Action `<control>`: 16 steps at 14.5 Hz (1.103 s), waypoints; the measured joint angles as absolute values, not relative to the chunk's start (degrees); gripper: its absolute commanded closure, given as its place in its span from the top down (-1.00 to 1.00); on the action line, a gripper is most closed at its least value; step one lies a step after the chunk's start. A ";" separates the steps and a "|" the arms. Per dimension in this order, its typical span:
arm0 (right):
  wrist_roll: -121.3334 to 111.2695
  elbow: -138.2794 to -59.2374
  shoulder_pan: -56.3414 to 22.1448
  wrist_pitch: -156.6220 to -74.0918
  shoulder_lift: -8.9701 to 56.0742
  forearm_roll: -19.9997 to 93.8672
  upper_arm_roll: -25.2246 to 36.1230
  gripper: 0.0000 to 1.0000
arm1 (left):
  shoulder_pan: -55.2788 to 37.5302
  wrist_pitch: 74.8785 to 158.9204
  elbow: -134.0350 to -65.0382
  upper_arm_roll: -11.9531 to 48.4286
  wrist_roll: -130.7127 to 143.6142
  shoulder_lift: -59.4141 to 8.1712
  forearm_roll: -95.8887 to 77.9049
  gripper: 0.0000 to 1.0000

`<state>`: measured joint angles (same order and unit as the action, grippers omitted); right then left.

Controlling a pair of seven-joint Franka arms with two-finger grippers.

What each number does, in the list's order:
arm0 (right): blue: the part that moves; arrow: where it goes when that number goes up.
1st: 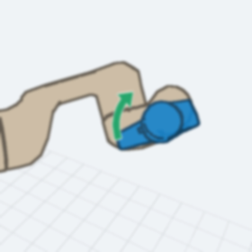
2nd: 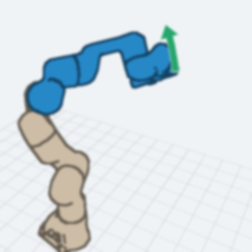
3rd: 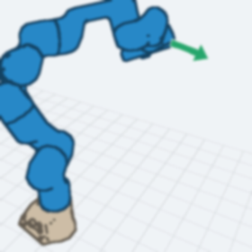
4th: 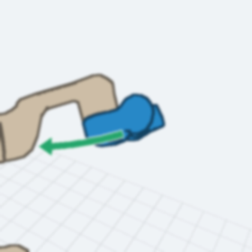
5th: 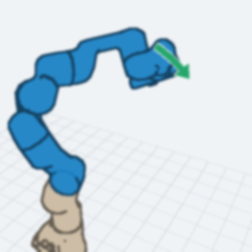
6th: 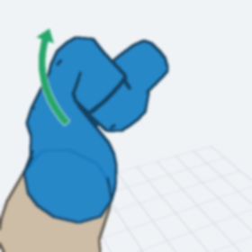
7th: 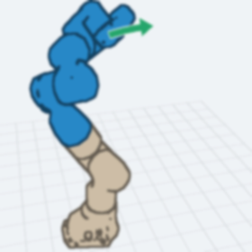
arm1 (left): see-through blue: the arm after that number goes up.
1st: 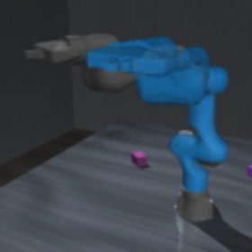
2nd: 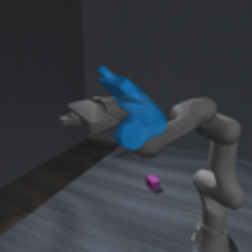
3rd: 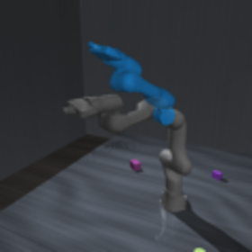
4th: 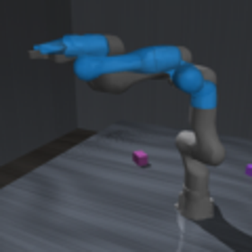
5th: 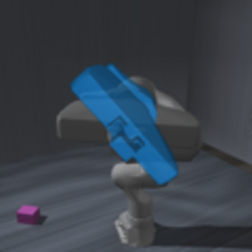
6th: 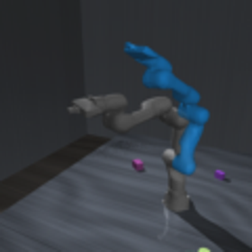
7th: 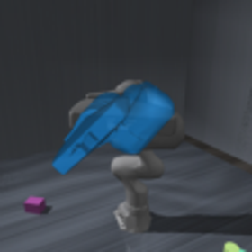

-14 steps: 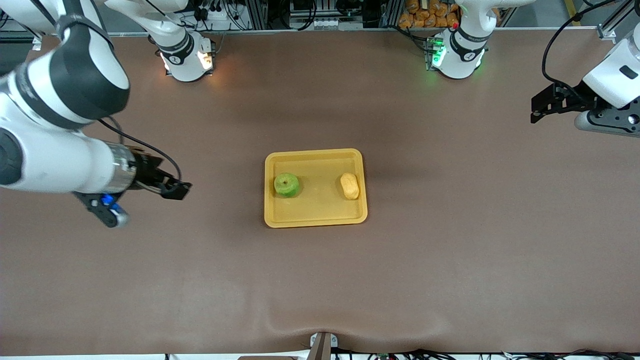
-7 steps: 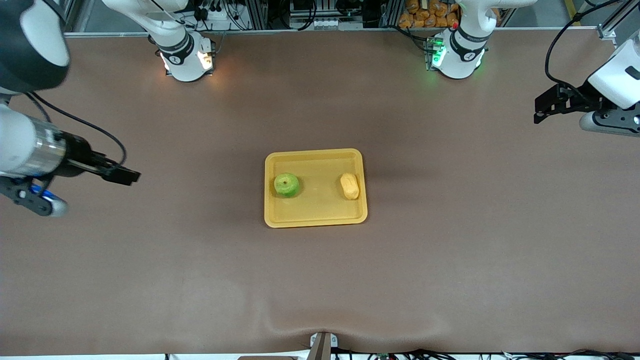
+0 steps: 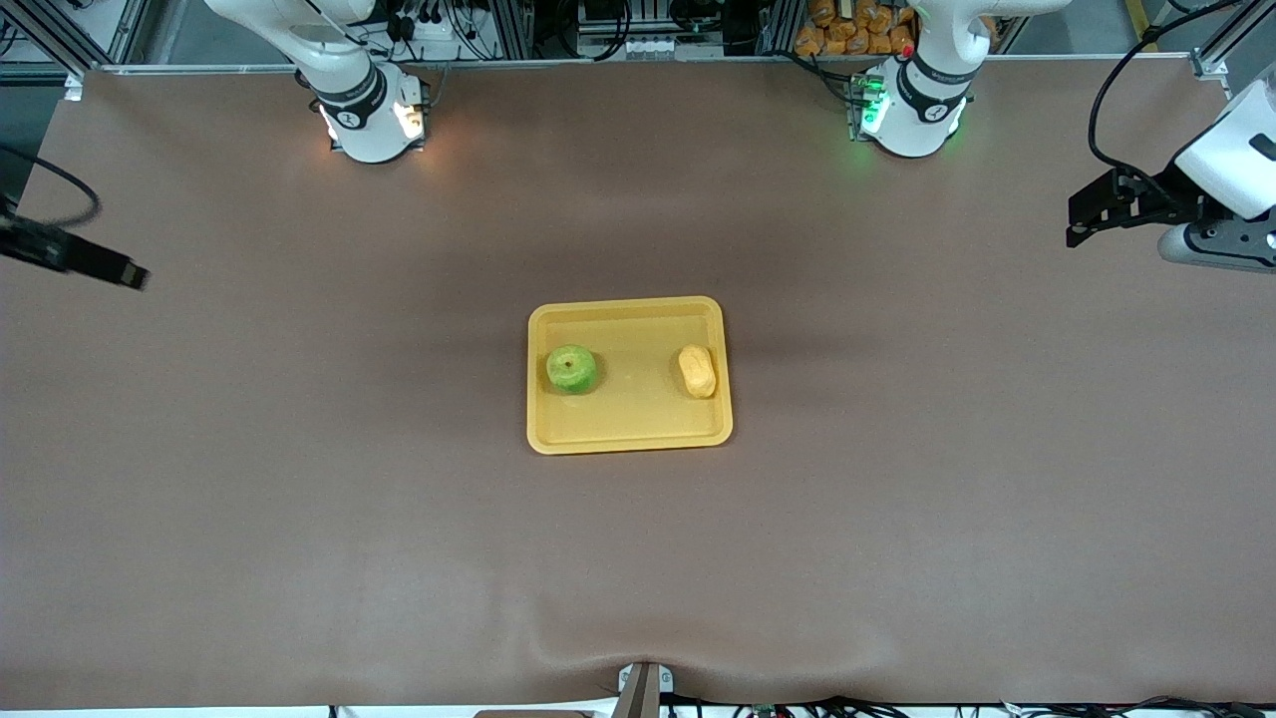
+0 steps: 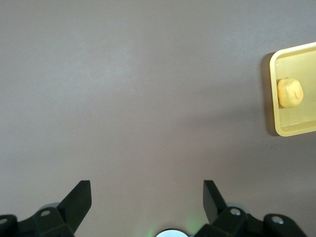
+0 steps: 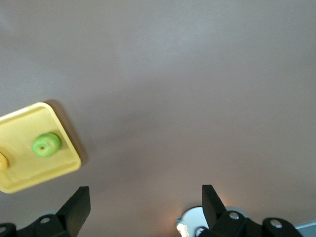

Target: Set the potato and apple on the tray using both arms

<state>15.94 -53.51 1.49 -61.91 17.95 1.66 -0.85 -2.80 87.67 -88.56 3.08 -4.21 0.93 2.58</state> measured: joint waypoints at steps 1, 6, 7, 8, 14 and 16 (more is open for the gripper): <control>14.22 -53.55 1.31 -61.34 17.08 1.67 0.15 1.00 | -2.57 87.66 -88.59 2.97 -4.33 0.86 2.58 1.00; 13.11 -56.04 0.22 -62.34 16.32 1.68 0.50 1.00 | -2.49 86.06 -88.64 3.01 -4.42 0.68 2.41 1.00; 13.11 -57.32 0.07 -63.71 15.76 1.68 0.49 1.00 | -2.49 85.92 -88.65 3.02 -4.37 0.68 2.41 1.00; 13.09 -59.01 -0.03 -65.29 14.87 1.68 0.48 1.00 | -2.47 85.79 -88.71 3.02 -4.35 0.66 2.41 1.00; 13.01 -74.02 -0.50 -74.54 5.19 1.68 0.48 1.00 | -2.46 85.16 -89.13 3.03 -2.88 0.62 2.36 1.00; 13.01 -78.75 -0.51 -76.69 2.12 1.67 0.50 1.00 | -2.46 85.13 -89.15 3.03 -2.78 0.62 2.36 1.00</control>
<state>13.01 -78.75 -0.51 -76.69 2.12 1.67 0.50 -2.46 85.13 -89.15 3.03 -2.78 0.62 2.36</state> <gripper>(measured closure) 0.000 0.000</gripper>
